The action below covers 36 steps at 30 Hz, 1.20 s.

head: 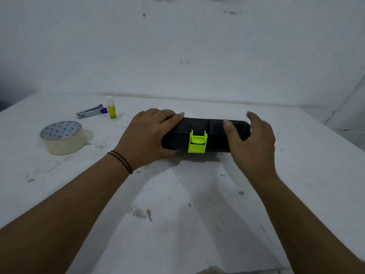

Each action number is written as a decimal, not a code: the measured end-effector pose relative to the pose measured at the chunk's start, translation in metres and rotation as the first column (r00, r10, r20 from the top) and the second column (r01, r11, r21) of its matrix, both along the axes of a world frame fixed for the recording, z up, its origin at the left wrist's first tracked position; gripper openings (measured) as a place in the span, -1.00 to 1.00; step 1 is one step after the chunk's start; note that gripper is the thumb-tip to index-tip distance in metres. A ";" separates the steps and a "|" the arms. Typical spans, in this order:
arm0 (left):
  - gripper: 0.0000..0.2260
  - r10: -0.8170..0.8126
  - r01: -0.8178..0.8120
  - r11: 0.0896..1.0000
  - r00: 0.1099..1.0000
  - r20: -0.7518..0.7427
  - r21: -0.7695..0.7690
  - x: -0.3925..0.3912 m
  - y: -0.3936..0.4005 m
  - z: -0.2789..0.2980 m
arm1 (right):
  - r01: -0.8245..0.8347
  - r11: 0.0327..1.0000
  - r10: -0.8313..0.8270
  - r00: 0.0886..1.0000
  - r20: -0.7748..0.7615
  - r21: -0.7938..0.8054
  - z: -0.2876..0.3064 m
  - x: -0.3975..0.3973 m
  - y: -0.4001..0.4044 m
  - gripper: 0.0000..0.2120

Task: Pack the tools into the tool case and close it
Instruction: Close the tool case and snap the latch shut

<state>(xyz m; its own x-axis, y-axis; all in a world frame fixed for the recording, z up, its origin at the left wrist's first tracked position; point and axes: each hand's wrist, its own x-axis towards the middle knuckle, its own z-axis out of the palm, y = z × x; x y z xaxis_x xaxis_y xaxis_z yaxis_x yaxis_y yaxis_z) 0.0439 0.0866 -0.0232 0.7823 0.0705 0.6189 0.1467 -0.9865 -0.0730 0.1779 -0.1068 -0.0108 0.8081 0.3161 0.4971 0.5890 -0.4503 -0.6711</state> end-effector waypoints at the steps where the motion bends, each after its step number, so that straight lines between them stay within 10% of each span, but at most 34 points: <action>1: -0.35 -0.002 0.002 1.000 1.000 -0.004 -0.020 0.001 0.001 0.001 | -0.053 0.998 0.062 0.974 0.218 -0.046 -0.002 -0.007 0.000 -0.41; 6: -0.31 -0.004 0.002 0.997 1.000 -0.023 -0.075 0.006 0.005 0.011 | -0.113 0.879 0.409 0.679 0.609 -0.463 -0.032 -0.014 0.012 -0.46; 14: -0.30 -0.008 0.005 0.993 1.000 -0.024 -0.120 0.009 0.008 0.013 | -0.140 0.884 0.445 0.547 0.709 -0.447 -0.017 0.001 0.015 -0.71; 26: -0.30 0.010 -0.015 0.993 0.999 -0.039 -0.115 0.008 0.006 0.015 | -0.375 0.863 0.470 0.841 0.268 -0.338 0.051 0.019 0.051 -0.74; 36: -0.41 0.038 -0.017 0.974 0.995 -0.088 0.224 0.002 -0.001 0.013 | -0.353 0.846 0.447 0.877 0.173 -0.399 0.050 0.025 0.068 -0.75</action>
<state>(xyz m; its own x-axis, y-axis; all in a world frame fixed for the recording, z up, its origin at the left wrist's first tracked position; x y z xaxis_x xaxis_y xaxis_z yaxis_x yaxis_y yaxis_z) 0.0463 0.0859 -0.0102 0.8359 -0.0389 0.5475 0.1560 -0.9395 -0.3050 0.2026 -0.0391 0.0389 0.4358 0.7728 0.4615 0.8939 -0.3116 -0.3222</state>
